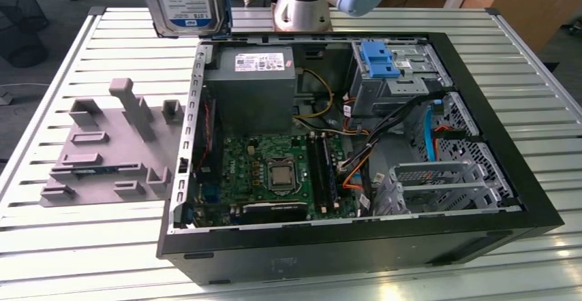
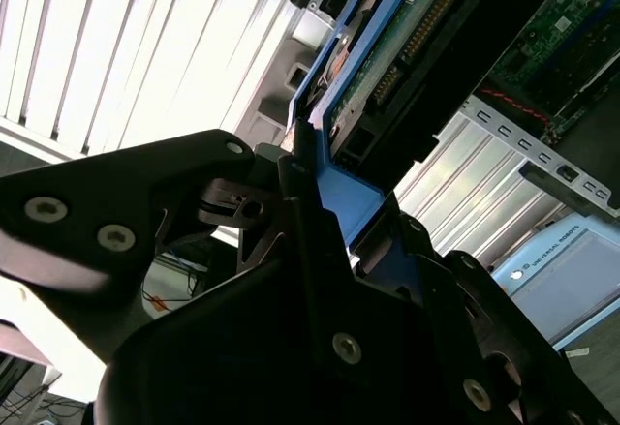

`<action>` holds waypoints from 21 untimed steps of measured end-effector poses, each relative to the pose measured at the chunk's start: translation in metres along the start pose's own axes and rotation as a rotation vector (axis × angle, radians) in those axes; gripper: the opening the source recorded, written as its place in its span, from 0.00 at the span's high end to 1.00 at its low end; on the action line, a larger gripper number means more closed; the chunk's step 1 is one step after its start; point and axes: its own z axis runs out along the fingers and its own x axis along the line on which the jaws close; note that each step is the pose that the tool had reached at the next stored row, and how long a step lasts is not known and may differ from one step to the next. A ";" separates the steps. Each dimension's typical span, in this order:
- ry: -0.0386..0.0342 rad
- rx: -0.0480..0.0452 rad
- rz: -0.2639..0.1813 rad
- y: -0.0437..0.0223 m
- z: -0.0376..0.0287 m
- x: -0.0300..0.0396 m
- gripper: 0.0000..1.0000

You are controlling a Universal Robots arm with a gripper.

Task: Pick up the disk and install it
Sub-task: 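Pick up the disk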

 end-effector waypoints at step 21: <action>0.0001 0.0000 0.000 -0.0095 -0.0002 0.0000 0.64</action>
